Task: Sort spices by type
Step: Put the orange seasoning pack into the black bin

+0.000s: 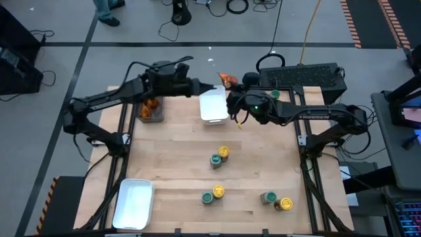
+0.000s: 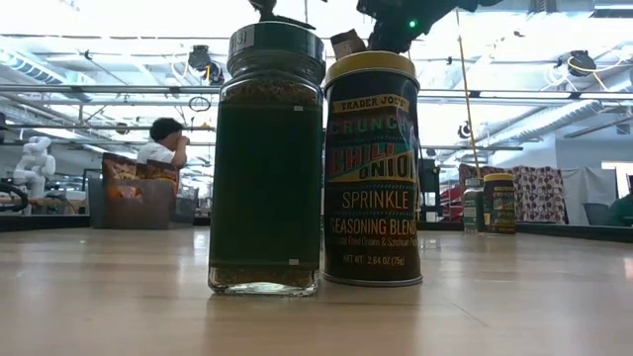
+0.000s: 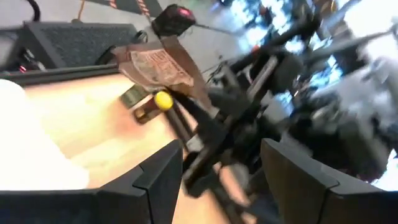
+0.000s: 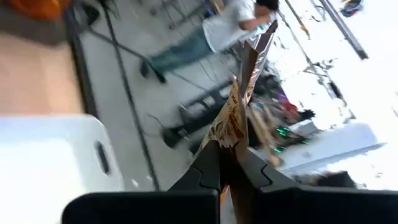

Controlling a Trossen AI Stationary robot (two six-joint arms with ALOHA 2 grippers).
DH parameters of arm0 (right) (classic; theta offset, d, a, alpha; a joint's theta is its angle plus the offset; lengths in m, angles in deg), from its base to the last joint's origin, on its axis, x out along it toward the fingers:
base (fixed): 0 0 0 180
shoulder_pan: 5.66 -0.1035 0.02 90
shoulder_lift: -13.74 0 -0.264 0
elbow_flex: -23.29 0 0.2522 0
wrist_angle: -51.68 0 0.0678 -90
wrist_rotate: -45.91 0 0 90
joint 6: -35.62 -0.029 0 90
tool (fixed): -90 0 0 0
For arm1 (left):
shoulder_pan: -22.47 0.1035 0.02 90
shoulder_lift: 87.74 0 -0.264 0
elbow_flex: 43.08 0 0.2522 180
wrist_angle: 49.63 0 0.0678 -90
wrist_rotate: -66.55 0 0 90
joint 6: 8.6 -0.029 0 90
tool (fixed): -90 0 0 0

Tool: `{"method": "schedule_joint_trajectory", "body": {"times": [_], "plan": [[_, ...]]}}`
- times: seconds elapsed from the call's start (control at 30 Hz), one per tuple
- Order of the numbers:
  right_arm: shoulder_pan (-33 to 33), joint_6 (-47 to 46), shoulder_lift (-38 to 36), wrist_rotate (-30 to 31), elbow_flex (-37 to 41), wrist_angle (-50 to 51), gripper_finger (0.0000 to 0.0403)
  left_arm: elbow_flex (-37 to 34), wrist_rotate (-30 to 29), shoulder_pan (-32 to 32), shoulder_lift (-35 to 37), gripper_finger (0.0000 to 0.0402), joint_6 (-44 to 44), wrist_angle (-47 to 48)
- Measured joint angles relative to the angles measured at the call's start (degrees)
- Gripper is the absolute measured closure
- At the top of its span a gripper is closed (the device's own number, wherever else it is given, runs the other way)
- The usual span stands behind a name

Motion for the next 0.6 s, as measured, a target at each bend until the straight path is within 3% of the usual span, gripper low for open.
{"method": "schedule_joint_trajectory", "body": {"times": [0.2,0.4,0.6], "plan": [[-0.28,2.05,2.66,2.87,0.02,0.13,0.0403,0.03,-0.15,0.07,-2.64,0.0180,10.78,-9.25],[-1.81,3.94,3.83,2.79,0.02,-0.25,0.0403,-0.07,-2.00,0.39,-3.73,0.0187,13.58,1.45],[-3.09,4.87,3.89,2.69,0.04,-2.28,0.0403,-0.04,-3.82,0.37,-3.60,0.0187,13.59,1.97]]}}
